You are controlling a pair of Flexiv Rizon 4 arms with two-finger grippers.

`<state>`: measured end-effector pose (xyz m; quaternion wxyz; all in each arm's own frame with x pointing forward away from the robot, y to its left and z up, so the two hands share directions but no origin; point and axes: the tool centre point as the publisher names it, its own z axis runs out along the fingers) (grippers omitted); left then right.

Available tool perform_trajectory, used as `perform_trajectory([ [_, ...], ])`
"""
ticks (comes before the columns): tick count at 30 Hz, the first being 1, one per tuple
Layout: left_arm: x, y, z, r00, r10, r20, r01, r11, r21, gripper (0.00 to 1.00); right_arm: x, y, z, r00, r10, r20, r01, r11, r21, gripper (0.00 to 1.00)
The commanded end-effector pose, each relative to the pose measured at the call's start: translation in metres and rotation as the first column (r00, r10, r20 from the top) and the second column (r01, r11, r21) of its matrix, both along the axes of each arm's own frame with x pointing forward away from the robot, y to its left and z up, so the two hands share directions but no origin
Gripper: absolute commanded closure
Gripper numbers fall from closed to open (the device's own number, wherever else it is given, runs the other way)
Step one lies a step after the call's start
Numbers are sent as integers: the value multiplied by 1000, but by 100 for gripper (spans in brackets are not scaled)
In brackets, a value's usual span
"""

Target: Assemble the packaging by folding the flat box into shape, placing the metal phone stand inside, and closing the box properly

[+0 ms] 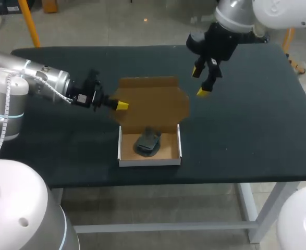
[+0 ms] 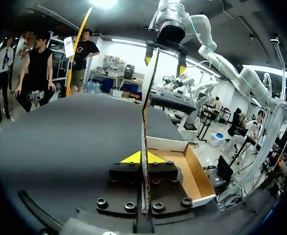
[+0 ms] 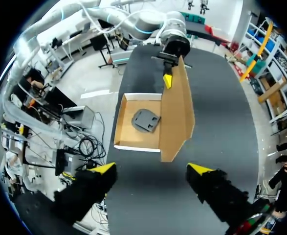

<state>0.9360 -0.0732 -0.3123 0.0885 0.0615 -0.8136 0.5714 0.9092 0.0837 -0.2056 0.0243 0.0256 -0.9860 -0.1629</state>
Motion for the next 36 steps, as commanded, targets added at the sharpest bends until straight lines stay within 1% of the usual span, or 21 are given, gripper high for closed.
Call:
perform_trajectory([
  [1,-2,2,-1,1000,0,1,0,1000,0,100,-1,0,9,1000,6,3,-6,1000,-2,0],
  [7,-2,2,-1,1000,0,1,0,1000,0,100,3,4,17,1000,11,11,-11,1000,-17,0],
  [12,-2,2,-1,1000,0,1,0,1000,0,100,7,15,22,999,26,18,-26,999,-48,0],
  [15,-2,2,-1,1000,0,1,0,1000,0,100,9,19,24,999,29,22,-28,998,-53,0],
  [16,-6,1,0,999,-3,32,3,1000,5,100,10,21,24,999,30,23,-29,998,-55,0],
  [17,-7,2,1,999,11,41,-11,1000,4,100,10,22,25,999,30,23,-29,998,-56,0],
  [18,-8,2,2,997,19,70,-20,1000,8,100,11,24,25,999,32,24,-30,998,-61,0],
  [20,-11,4,3,994,43,105,-44,999,15,100,12,26,26,999,34,25,-32,997,-67,0],
  [22,-14,4,4,989,37,142,-39,999,12,100,12,27,27,999,37,26,-35,997,-69,0],
  [23,-16,4,4,986,55,159,-60,998,27,100,12,28,27,999,39,27,-37,997,-72,0],
  [24,-17,4,4,983,45,178,-51,998,28,100,12,29,28,999,39,27,-37,997,-74,0],
  [26,-20,5,6,974,63,218,-71,997,30,100,12,31,29,999,42,29,-40,996,-76,0],
  [28,-23,5,7,968,63,242,-72,997,25,100,12,32,29,999,45,31,-42,996,-78,0],
  [36,-30,1,10,943,39,330,-66,995,72,100,12,36,31,998,53,35,-51,996,-80,0],
])
